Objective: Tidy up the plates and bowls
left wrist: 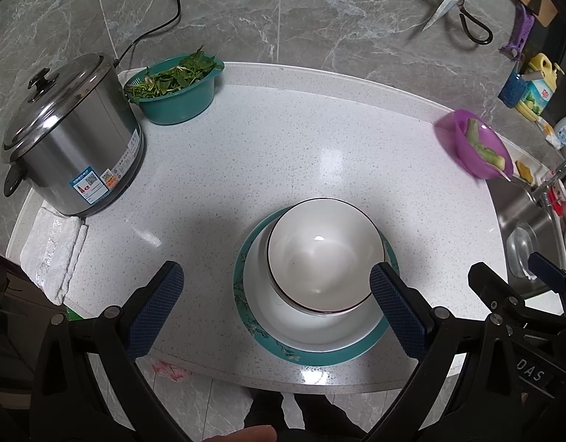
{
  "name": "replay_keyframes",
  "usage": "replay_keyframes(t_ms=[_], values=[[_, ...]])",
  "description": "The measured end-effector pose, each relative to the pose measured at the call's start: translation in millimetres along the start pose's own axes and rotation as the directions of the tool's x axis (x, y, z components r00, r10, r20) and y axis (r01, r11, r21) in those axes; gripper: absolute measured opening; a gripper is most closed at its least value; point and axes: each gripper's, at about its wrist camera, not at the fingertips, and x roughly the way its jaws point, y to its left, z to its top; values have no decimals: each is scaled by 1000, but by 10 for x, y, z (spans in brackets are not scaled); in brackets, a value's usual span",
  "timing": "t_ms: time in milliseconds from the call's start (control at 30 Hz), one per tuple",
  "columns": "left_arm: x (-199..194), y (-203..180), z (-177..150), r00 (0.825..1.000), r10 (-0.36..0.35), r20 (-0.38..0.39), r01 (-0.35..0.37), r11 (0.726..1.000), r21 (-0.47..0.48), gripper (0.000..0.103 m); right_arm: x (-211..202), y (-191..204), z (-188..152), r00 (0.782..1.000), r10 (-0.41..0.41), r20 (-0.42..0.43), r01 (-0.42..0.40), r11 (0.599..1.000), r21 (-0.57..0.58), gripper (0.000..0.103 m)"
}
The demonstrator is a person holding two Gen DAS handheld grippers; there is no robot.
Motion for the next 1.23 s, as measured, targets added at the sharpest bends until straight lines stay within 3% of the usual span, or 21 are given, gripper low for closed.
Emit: replay_keyframes(t_ms=[1233], values=[[32,27,12,1000,-4,11,4,1000,6,103,29,12,-2,1000,5,-7,-5,1000,-2,103]])
